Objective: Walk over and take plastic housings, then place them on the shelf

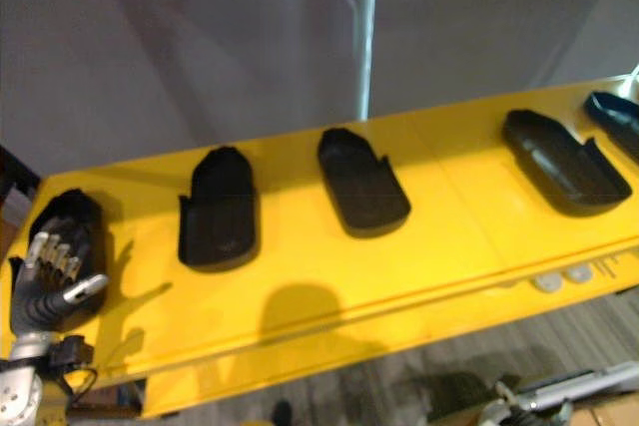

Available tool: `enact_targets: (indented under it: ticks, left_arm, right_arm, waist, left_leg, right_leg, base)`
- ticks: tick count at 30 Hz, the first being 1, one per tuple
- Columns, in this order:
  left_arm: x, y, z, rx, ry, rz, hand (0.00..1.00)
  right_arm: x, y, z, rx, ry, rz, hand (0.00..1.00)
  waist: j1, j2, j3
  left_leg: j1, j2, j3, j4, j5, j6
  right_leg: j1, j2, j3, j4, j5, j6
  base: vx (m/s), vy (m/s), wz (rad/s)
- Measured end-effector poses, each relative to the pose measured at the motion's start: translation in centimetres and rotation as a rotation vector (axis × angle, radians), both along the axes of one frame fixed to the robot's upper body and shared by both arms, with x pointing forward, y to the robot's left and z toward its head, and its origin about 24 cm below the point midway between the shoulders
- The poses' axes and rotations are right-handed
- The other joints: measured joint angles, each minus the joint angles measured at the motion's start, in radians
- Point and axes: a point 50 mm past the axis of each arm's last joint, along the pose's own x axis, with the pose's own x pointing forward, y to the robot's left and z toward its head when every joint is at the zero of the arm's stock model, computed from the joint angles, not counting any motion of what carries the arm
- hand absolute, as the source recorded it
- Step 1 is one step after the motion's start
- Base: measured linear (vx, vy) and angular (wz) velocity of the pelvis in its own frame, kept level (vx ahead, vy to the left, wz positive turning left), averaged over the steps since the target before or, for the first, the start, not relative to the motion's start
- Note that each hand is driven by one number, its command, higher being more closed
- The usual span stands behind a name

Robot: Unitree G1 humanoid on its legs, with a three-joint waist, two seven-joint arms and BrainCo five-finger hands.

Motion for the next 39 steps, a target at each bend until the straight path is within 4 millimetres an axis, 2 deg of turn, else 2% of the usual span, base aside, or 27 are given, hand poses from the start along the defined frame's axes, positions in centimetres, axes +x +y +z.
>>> enact_targets:
  ticks: [6, 14, 20, 26, 39]
  left_arm:
    - [-0.1, 0.4, -2.1, -0.061, 0.118, 0.015, 0.00]
    - [0.2, 0.2, -3.4, -0.104, 0.188, 0.022, 0.00]
    - [0.7, 0.2, -3.1, -0.106, 0.174, 0.038, 0.00]
    - [0.8, 0.3, -3.1, -0.110, 0.172, 0.074, 0.00]
    - [0.8, 0.7, -3.3, -0.119, 0.189, 0.164, 0.00]
  right_arm:
    - [0.8, 0.4, 0.0, 0.005, -0.009, 0.035, 0.00]
    - [1.6, 0.5, 0.1, 0.006, -0.029, 0.045, 0.00]
    - [1.6, 0.5, 0.1, 0.006, -0.030, 0.045, 0.00]
    - [1.6, 0.5, 0.1, 0.006, -0.030, 0.045, 0.00]
    - [2.1, 0.6, 0.2, 0.009, -0.037, 0.049, 0.00]
  waist:
    - [0.000, -0.003, 0.000]
    - [-0.001, -0.007, 0.007]
    - [-0.002, -0.004, 0.037]
    - [-0.003, 0.002, 0.044]
    - [-0.003, -0.003, 0.054]
  left_leg:
    - [0.001, -0.002, -0.002, 0.000, 0.001, 0.001]
    - [0.000, -0.004, -0.004, -0.001, 0.001, 0.001]
    - [0.015, -0.004, -0.008, -0.002, 0.001, 0.001]
    - [0.013, -0.004, -0.007, -0.002, 0.001, 0.001]
    - [0.014, -0.005, -0.008, -0.002, 0.001, 0.001]
  right_leg:
    - [-0.001, -0.001, -0.003, -0.003, -0.001, -0.001]
    - [0.003, -0.002, -0.005, -0.011, 0.001, 0.001]
    - [0.021, -0.002, -0.010, -0.015, 0.001, 0.001]
    - [0.020, -0.002, -0.010, -0.016, 0.002, 0.003]
    - [0.021, -0.003, -0.011, -0.018, 0.002, 0.004]
  base:
    - [-0.01, -0.002, 0.00]
    - [0.00, 0.000, 0.00]
    - [-0.02, -0.005, 0.00]
    - [0.00, 0.000, 0.00]
    - [0.00, 0.000, 0.00]
